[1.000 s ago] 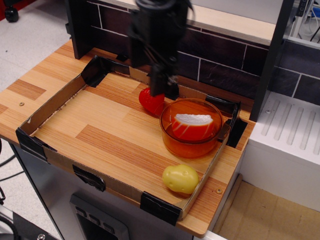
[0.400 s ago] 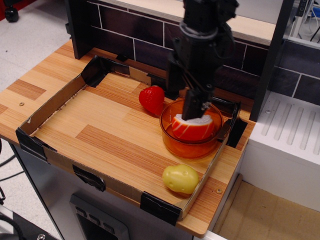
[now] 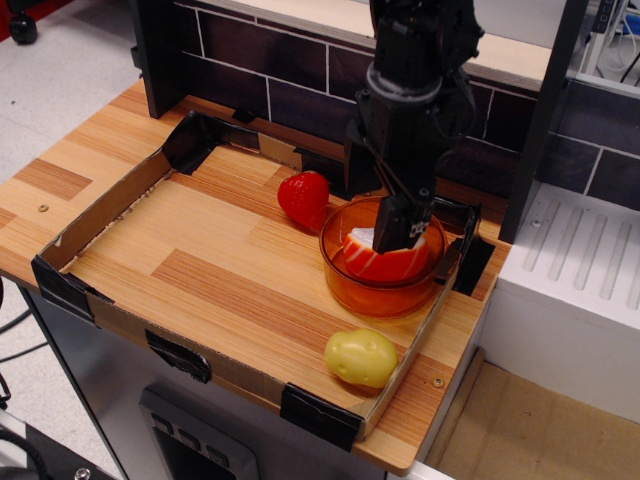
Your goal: Take sushi out of pot
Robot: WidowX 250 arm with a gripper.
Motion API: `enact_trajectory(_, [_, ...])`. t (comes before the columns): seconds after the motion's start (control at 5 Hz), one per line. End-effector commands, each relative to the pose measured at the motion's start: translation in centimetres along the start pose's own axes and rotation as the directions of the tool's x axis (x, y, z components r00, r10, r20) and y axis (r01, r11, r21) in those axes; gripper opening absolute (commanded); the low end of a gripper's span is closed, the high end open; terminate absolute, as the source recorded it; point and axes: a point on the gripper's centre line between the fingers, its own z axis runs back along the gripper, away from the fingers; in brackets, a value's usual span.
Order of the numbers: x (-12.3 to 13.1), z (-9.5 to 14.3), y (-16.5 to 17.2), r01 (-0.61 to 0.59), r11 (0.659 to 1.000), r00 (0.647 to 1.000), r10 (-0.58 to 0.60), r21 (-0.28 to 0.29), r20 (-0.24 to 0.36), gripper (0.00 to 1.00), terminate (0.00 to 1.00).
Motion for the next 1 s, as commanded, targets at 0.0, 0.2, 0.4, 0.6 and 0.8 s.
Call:
enact_trajectory(0.0, [0.3, -0.8, 0.0, 0.001, 1.0, 1.0, -0.001, -0.01, 0.005, 1.0, 0.0])
enact_trajectory(0.2, [0.4, -1.5, -0.2, 0.007, 1.0, 1.0, -0.007, -0.009, -0.008, 1.0, 0.0])
enact_trajectory(0.4, [0.4, -1.9, -0.2, 0.009, 1.0, 1.0, -0.009, -0.008, -0.015, 1.0, 0.0])
enact_trajectory(0.6, [0.4, -2.3, -0.2, 0.007, 1.0, 1.0, -0.007, -0.013, -0.026, 1.0, 0.0])
enact_trajectory(0.8, [0.4, -2.2, 0.0, -0.006, 1.0, 1.0, 0.006, -0.015, -0.02, 0.0, 0.0])
